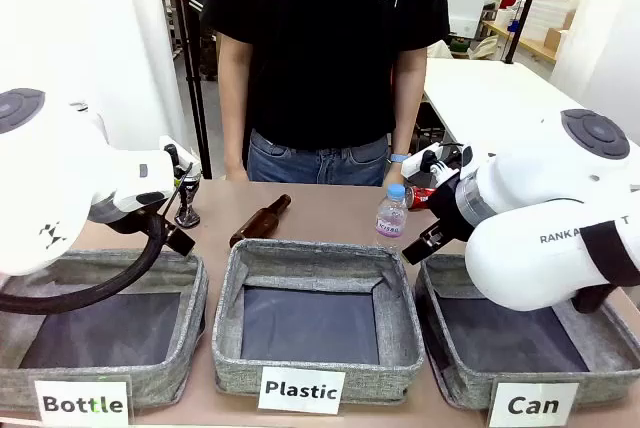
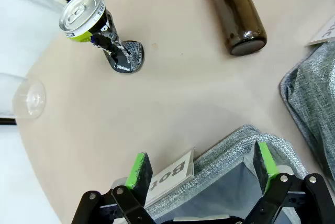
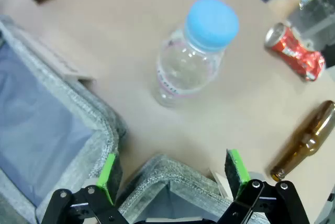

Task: Sort the can waste into the basket.
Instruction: Pick up the can waste from the table and place it in the right Fabric basket.

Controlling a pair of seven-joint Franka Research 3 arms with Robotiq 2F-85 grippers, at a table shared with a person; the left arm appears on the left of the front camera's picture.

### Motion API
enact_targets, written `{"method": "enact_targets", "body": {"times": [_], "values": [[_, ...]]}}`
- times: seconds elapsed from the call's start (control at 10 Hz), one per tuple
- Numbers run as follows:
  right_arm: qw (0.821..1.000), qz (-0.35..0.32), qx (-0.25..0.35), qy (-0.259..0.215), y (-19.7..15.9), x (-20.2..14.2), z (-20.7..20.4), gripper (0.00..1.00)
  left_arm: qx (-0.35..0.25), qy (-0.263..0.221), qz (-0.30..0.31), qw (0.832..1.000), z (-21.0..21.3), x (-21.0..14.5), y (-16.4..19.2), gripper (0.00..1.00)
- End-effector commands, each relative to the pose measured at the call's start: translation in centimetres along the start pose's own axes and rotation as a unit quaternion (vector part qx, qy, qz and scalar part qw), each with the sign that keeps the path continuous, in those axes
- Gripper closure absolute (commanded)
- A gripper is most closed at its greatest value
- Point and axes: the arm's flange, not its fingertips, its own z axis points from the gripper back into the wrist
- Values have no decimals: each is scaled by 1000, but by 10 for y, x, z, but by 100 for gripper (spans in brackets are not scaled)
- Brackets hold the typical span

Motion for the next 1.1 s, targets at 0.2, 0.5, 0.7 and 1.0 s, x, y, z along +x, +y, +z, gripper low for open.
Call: {"method": "enact_targets", "body": {"times": [0.2,0.5,0.7,1.0], "values": [[1000,0,0,0,0,0,0,0,0,0,0,1000,0,0,0,0],[1000,0,0,0,0,0,0,0,0,0,0,1000,0,0,0,0],[1000,0,0,0,0,0,0,0,0,0,0,1000,0,0,0,0],[1000,0,0,0,0,0,0,0,0,0,0,1000,0,0,0,0]]}}
